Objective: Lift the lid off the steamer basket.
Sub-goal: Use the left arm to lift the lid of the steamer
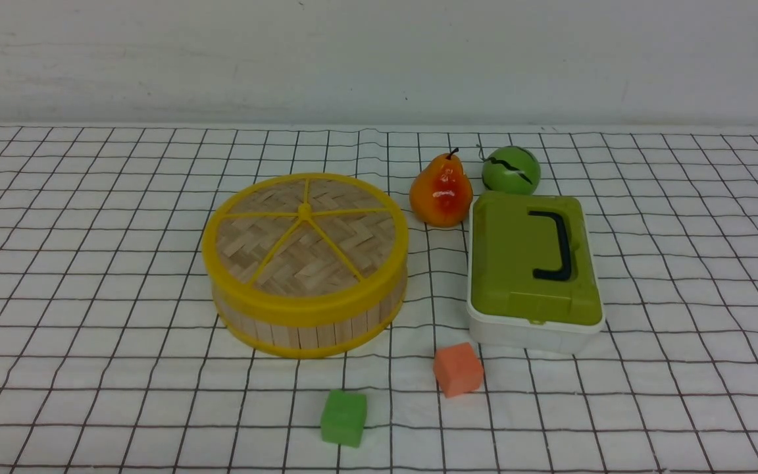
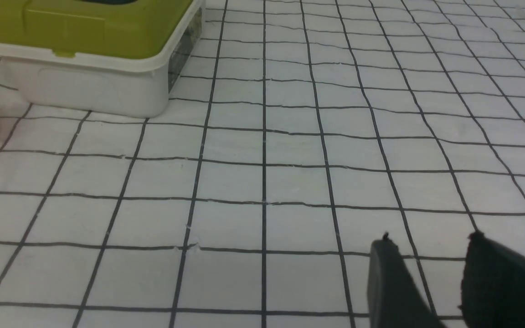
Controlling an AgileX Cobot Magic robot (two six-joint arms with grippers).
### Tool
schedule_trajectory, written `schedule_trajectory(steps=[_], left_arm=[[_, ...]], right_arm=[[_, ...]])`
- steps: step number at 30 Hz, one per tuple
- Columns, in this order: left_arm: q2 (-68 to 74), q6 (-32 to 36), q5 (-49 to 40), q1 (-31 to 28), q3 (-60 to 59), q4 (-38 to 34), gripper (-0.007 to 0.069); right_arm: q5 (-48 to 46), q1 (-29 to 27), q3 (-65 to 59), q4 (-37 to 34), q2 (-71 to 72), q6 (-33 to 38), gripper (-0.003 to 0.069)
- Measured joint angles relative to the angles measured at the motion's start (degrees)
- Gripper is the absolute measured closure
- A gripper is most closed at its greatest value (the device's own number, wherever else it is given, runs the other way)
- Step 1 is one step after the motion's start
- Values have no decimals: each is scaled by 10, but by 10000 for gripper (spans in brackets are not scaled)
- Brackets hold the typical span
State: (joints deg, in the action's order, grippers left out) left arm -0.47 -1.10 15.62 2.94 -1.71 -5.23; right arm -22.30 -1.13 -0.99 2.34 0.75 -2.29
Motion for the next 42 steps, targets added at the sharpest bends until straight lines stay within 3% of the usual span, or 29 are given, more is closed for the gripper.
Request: schedule_trajectory(steps=[4, 6, 8, 11, 12, 13, 15, 21, 24, 27, 31, 35, 42], left_arm=[[0, -68, 82, 0, 0, -20, 542], [0, -170, 127, 0, 10, -28, 544], [0, -216, 105, 0, 41, -20, 559], [15, -254, -26, 0, 157, 29, 636], [55, -260, -120, 0, 243, 63, 637], [61, -261, -144, 0, 252, 70, 637], [156, -264, -285, 0, 360, 103, 637], [325, -266, -386, 0, 438, 109, 637], [407, -225, -413, 7, 466, 48, 637], [516, -105, -463, 46, 526, -53, 637], [642, 11, -500, 90, 616, -122, 637], [726, 43, -500, 119, 677, -121, 637], [884, 36, -500, 154, 803, -66, 605]], right_arm=[[0, 0, 0, 0, 0, 0, 419], [0, 0, 0, 0, 0, 0, 419], [0, 0, 0, 0, 0, 0, 419], [0, 0, 0, 0, 0, 0, 419], [0, 0, 0, 0, 0, 0, 419], [0, 0, 0, 0, 0, 0, 419], [0, 0, 0, 0, 0, 0, 419], [0, 0, 0, 0, 0, 0, 419], [0, 0, 0, 0, 0, 0, 419], [0, 0, 0, 0, 0, 0, 419], [0, 0, 0, 0, 0, 0, 419], [0, 0, 0, 0, 0, 0, 419], [0, 0, 0, 0, 0, 0, 419]])
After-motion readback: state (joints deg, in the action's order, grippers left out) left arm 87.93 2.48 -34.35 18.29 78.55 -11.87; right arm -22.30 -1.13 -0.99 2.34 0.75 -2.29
